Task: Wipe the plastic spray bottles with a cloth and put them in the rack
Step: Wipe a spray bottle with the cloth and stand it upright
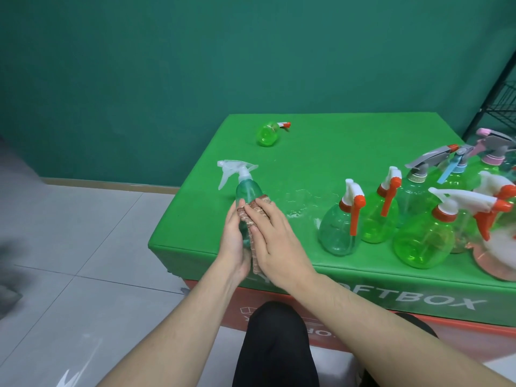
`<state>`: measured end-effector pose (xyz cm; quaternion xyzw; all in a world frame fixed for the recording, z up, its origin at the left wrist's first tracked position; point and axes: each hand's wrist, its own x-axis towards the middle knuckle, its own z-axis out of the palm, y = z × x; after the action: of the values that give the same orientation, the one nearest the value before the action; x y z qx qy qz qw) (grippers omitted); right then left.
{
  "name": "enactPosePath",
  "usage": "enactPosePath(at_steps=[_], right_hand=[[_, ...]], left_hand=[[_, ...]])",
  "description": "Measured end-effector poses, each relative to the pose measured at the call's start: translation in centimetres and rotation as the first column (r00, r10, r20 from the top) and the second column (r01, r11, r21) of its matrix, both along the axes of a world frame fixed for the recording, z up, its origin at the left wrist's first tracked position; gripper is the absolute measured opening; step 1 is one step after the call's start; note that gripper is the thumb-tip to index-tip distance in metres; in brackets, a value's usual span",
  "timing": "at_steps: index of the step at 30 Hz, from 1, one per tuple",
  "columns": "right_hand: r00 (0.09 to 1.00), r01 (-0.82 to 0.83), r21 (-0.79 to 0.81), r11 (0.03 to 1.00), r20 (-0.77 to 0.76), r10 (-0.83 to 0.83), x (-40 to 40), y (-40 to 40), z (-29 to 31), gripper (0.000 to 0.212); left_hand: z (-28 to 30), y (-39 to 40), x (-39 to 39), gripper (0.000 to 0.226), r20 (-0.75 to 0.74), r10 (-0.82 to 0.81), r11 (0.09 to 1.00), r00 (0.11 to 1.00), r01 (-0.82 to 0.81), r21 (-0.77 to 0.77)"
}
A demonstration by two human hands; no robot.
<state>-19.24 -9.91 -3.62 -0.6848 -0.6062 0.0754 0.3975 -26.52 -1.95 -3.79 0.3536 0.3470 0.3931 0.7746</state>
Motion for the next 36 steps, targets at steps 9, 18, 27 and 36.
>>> enactPosePath(at_steps=[9, 18, 27, 36], right_hand=[[0.993, 0.043, -0.078, 0.996, -0.103, -0.051, 1.6, 1.6, 2.3, 0.047], [0.889, 0.066, -0.191, 0.979, -0.435, -0.145, 2.8, 3.5, 4.5, 0.046], [0.979, 0.009, -0.143, 0.99, -0.203, -0.038, 0.7, 1.2, 2.2, 0.047], [0.982, -0.042, -0.064, 0.997, -0.186, 0.03, 0.0, -0.9, -0.1, 0.047]], left_hand=[[0.5, -1.2, 0.3, 0.035, -0.075, -0.12, 0.985, 0.99, 0.129, 0.117], [0.4, -1.5, 0.9, 0.046, -0.071, -0.107, 0.991, 0.992, 0.112, 0.074], [0.5, -1.1, 0.6, 0.052, -0.028, -0.033, 0.998, 0.999, 0.034, 0.052], [-0.3, 0.5, 0.2, 0.085, 0.022, 0.093, 0.996, 0.995, -0.093, 0.008]])
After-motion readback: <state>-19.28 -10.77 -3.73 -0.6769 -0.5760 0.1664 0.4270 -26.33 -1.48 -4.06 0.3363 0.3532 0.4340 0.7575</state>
